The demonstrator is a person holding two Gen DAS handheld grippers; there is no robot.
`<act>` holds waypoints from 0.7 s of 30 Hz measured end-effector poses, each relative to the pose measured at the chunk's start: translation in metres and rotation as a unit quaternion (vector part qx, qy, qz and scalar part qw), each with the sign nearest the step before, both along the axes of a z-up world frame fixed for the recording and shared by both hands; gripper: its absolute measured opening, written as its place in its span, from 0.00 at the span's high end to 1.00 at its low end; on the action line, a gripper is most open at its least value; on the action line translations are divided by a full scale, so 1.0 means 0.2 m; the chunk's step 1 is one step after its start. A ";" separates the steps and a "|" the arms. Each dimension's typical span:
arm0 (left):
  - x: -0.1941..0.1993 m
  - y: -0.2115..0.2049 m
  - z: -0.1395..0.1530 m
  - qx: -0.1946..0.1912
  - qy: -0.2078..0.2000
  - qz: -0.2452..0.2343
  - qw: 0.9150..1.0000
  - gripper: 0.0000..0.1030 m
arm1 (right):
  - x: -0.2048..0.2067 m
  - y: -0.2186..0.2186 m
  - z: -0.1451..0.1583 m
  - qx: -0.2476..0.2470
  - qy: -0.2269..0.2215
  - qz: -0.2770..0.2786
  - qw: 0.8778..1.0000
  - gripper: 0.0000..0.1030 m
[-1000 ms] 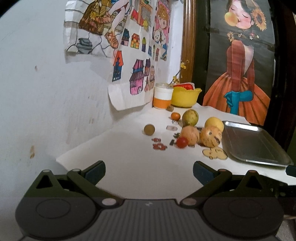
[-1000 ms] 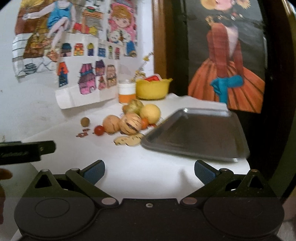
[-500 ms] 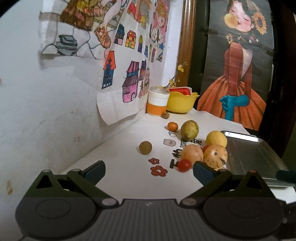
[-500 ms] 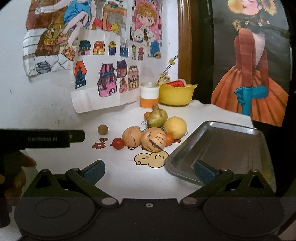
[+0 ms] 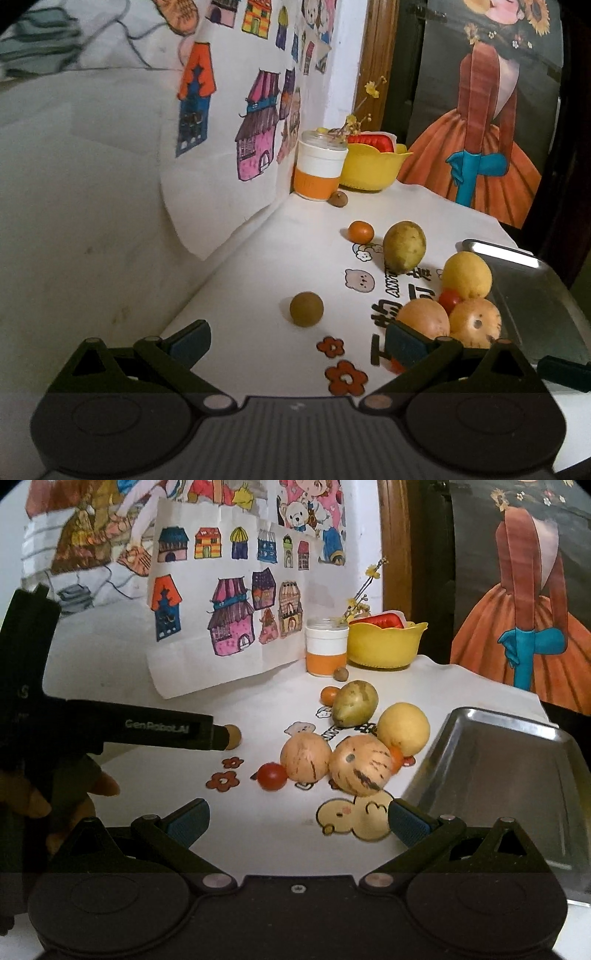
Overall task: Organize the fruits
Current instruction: 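Move left tool toward small brown fruit while right tool approaches red cherry tomato, then close left tool on small brown fruit while right tool grasps red cherry tomato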
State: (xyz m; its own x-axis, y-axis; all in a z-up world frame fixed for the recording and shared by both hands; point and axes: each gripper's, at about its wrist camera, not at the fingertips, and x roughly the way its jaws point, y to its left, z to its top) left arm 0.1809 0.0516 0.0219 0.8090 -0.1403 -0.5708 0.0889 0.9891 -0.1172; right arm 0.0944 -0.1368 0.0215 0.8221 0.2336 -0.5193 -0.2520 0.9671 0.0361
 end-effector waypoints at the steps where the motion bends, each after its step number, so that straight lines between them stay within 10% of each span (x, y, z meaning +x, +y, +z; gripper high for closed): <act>1: 0.02 0.00 0.00 0.000 0.002 -0.002 1.000 0.01 | 0.02 0.01 0.00 -0.002 0.001 -0.004 1.000 0.02; 21: 0.21 0.01 -0.07 -0.032 0.044 -0.044 0.998 0.31 | 0.35 0.09 -0.07 0.094 0.103 -0.036 0.990 0.44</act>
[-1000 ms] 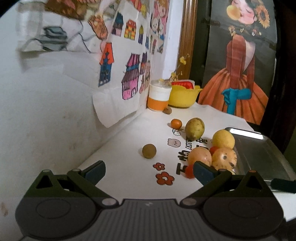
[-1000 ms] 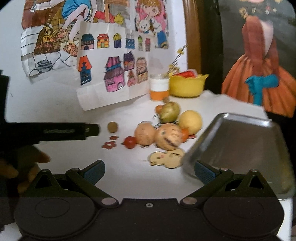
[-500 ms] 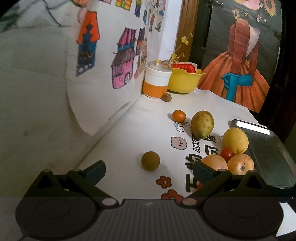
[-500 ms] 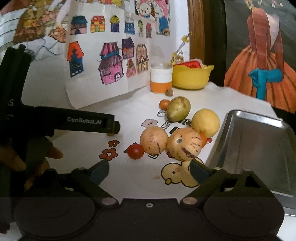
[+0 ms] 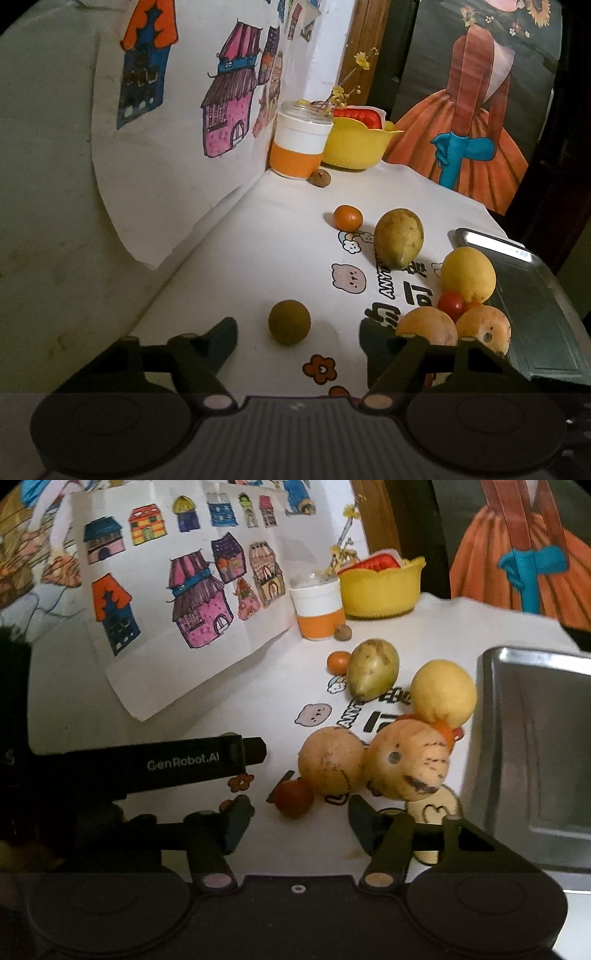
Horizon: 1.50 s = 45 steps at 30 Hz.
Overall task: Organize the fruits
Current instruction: 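Close left tool on small brown fruit while right tool grasps red cherry tomato, then carry brown fruit in left tool while right tool carries tomato over tray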
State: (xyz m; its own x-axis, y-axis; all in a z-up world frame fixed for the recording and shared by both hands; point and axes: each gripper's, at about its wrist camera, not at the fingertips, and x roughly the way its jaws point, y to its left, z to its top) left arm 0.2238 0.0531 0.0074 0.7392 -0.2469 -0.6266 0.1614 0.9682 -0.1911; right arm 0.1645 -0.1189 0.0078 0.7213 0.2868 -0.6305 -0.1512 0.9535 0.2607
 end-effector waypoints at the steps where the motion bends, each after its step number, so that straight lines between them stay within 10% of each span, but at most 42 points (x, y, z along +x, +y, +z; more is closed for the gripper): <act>1: 0.01 0.00 0.00 -0.002 0.002 0.000 1.000 0.33 | 0.01 0.00 0.00 0.003 0.002 -0.002 1.000 0.47; 12: 0.04 0.00 -0.02 -0.005 0.008 0.011 1.000 0.72 | 0.04 0.03 -0.01 -0.001 -0.004 -0.031 1.000 0.65; 45: -0.42 -0.32 0.05 -0.010 0.033 -0.052 0.998 0.73 | -0.51 -0.42 0.03 0.009 -0.046 -0.067 0.997 0.74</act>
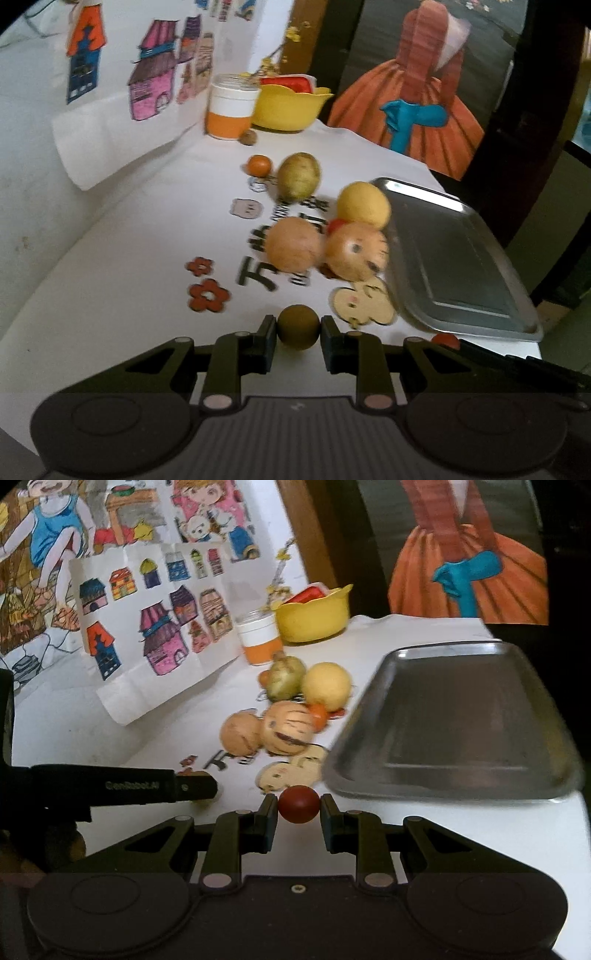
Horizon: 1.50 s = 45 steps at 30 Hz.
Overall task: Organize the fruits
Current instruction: 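Carry brown fruit in left tool while right tool carries tomato over tray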
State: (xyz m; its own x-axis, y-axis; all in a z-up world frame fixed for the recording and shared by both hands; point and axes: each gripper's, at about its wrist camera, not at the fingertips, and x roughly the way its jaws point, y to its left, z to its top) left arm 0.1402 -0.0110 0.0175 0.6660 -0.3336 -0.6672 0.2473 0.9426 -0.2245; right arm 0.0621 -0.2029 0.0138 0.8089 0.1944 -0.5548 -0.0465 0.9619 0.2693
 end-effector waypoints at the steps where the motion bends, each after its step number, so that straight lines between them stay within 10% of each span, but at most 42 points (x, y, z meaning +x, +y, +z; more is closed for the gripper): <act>1: -0.01 -0.02 0.00 -0.002 -0.001 -0.003 1.000 0.73 | -0.02 -0.03 0.00 0.002 -0.001 -0.004 1.000 0.74; 24: 0.04 -0.51 0.18 -0.025 -0.036 -0.063 0.997 0.73 | -0.29 -0.63 0.23 -0.003 -0.058 -0.048 0.997 0.74; 45: 0.81 -0.88 0.20 -0.035 -0.052 -0.075 0.995 0.73 | 0.56 -0.94 0.34 -0.060 -0.079 0.023 0.995 0.74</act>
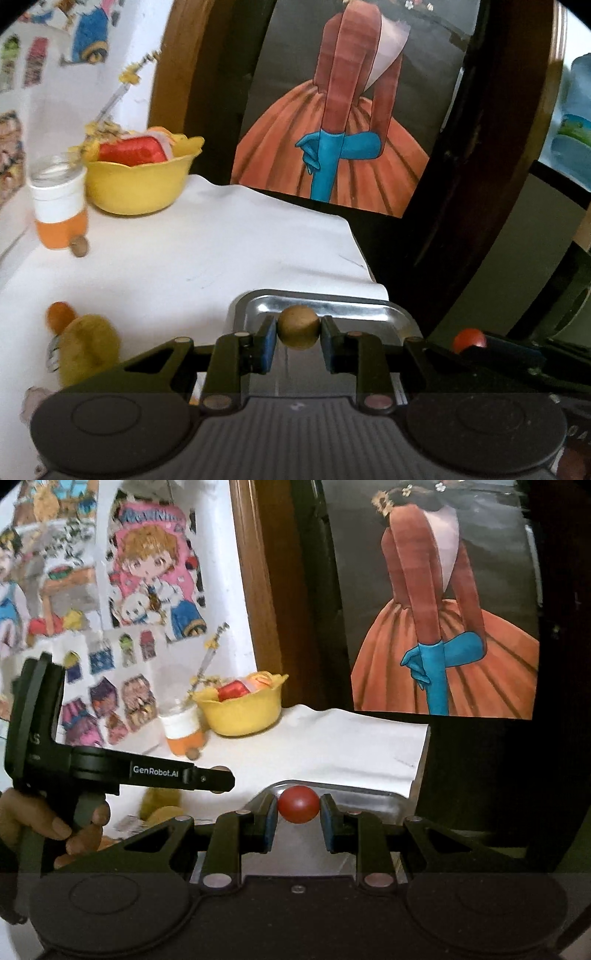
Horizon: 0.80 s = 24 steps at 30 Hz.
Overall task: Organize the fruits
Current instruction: 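Carry brown fruit in left tool while right tool carries tomato over tray, then open left tool to drop brown fruit while right tool releases tomato in tray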
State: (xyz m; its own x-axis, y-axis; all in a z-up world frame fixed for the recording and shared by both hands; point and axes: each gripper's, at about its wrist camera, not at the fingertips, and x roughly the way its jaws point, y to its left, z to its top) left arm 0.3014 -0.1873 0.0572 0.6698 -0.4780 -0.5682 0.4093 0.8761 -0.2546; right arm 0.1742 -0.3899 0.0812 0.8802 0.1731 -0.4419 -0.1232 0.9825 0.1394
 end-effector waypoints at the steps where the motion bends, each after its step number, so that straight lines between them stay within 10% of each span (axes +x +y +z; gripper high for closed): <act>1: 0.04 -0.02 -0.02 0.000 0.003 0.000 1.000 0.73 | 0.05 0.00 -0.02 -0.005 0.004 0.003 1.000 0.74; 24: 0.38 -0.18 -0.25 0.060 0.057 0.009 0.997 0.73 | 0.58 -0.07 -0.32 -0.046 0.065 0.013 0.997 0.74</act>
